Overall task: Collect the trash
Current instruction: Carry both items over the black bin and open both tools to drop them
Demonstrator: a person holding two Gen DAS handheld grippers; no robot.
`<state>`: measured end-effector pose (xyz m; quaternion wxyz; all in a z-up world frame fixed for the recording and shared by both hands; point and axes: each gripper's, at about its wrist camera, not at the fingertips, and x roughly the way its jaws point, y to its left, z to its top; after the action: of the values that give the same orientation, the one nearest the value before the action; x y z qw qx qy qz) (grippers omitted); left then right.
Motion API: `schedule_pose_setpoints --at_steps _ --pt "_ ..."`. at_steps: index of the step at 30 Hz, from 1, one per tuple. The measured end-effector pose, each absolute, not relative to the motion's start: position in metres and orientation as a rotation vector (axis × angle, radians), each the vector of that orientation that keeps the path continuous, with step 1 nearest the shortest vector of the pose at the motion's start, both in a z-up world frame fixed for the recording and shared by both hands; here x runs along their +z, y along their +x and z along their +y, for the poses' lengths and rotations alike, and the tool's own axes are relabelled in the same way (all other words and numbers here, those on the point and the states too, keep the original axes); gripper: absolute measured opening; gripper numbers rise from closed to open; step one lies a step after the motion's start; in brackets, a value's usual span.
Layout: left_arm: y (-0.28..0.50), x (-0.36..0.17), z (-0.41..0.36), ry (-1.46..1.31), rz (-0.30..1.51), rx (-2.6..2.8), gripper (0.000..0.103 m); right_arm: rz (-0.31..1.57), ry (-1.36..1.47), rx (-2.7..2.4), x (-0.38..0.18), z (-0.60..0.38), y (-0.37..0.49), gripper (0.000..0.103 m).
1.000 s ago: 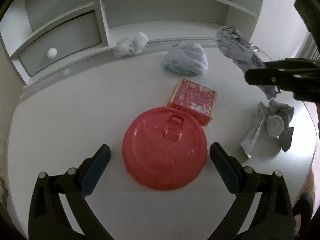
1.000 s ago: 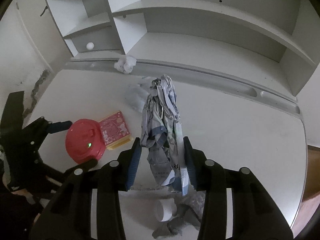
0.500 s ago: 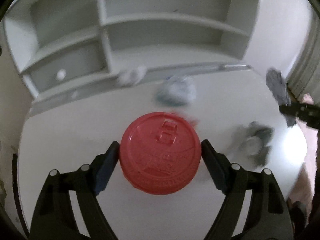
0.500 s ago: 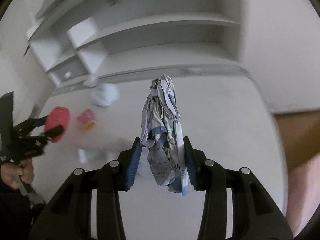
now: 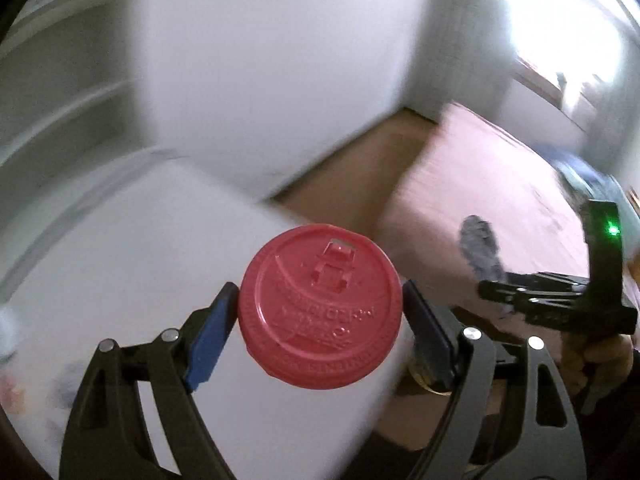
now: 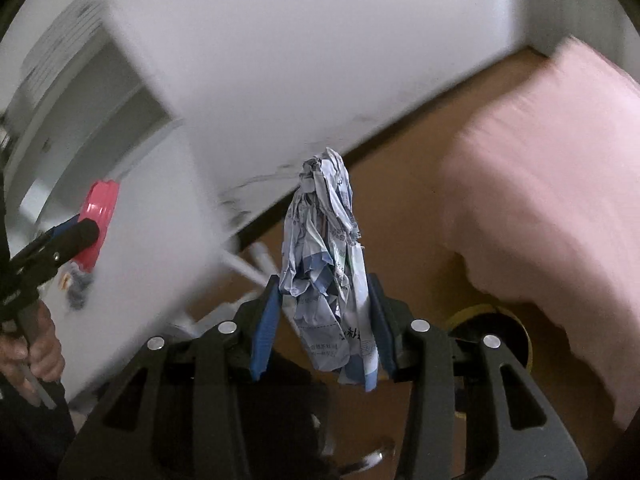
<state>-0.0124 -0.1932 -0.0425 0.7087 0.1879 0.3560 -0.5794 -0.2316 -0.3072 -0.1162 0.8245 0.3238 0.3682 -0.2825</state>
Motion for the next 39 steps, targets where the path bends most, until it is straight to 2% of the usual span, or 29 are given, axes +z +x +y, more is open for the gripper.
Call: schedule_pose_setpoints --at_steps 9,17,26,30,32,34,39 --pt "-0.157 -0.146 -0.318 0.634 0.859 -1.594 0.08 0.838 0.915 -0.857 -0.203 -0.351 -0.379 0.042" --pt "-0.192 -0.23 -0.357 0.76 0.965 -1.614 0.08 0.911 1.032 -0.879 -0.268 -0.366 -0.421 0.042" --pt "-0.207 -0.249 -0.381 0.792 1.01 -1.597 0.081 0.922 1.067 -0.856 -0.284 -0.378 -0.418 0.044" --pt "-0.21 -0.256 -0.39 0.802 1.029 -1.592 0.081 0.911 1.072 -0.858 -0.286 -0.383 -0.417 0.06" --pt "-0.21 -0.257 -0.391 0.804 1.034 -1.593 0.081 0.904 1.065 -0.862 -0.286 -0.384 -0.417 0.06" --pt "-0.212 -0.258 -0.392 0.808 1.037 -1.596 0.081 0.893 1.07 -0.866 -0.285 -0.385 -0.419 0.067" --pt "-0.219 -0.259 -0.395 0.824 1.038 -1.615 0.081 0.873 1.094 -0.886 -0.284 -0.388 -0.429 0.067"
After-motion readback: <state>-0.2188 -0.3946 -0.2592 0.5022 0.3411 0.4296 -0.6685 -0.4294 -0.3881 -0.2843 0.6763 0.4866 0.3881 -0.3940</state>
